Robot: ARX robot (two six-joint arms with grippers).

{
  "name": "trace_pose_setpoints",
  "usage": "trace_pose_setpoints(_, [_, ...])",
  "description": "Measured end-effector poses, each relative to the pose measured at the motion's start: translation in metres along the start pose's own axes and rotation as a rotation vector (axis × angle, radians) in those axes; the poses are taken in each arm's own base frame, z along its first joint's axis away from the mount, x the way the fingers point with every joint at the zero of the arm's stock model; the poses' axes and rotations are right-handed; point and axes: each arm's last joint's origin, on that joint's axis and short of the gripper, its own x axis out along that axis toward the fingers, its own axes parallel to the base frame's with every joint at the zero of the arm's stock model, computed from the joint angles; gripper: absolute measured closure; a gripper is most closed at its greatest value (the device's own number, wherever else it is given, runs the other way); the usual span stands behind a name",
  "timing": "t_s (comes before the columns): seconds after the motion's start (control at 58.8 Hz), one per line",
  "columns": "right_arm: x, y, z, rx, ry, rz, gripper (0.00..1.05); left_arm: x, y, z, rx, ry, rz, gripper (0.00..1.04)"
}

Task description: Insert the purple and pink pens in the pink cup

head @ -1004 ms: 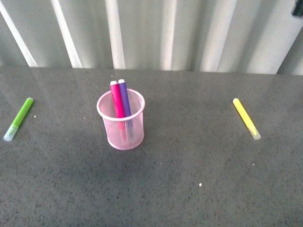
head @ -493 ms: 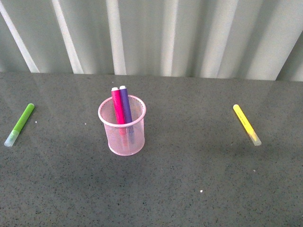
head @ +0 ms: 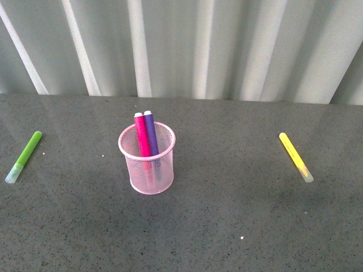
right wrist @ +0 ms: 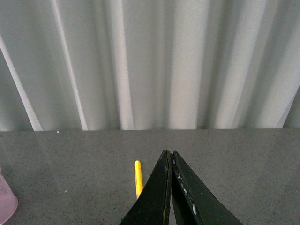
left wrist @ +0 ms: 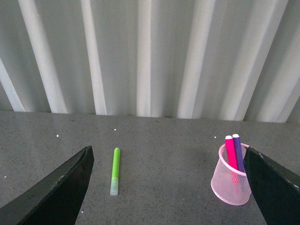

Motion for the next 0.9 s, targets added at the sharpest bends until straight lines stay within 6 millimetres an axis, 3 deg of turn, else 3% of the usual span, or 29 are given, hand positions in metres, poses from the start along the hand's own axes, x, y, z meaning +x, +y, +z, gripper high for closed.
trace_pose_setpoints(0.902, [-0.024,0.0,0.003,0.0,-0.011,0.0,1.01,0.0,0.0,0.0,0.0,0.0,0.0,0.07])
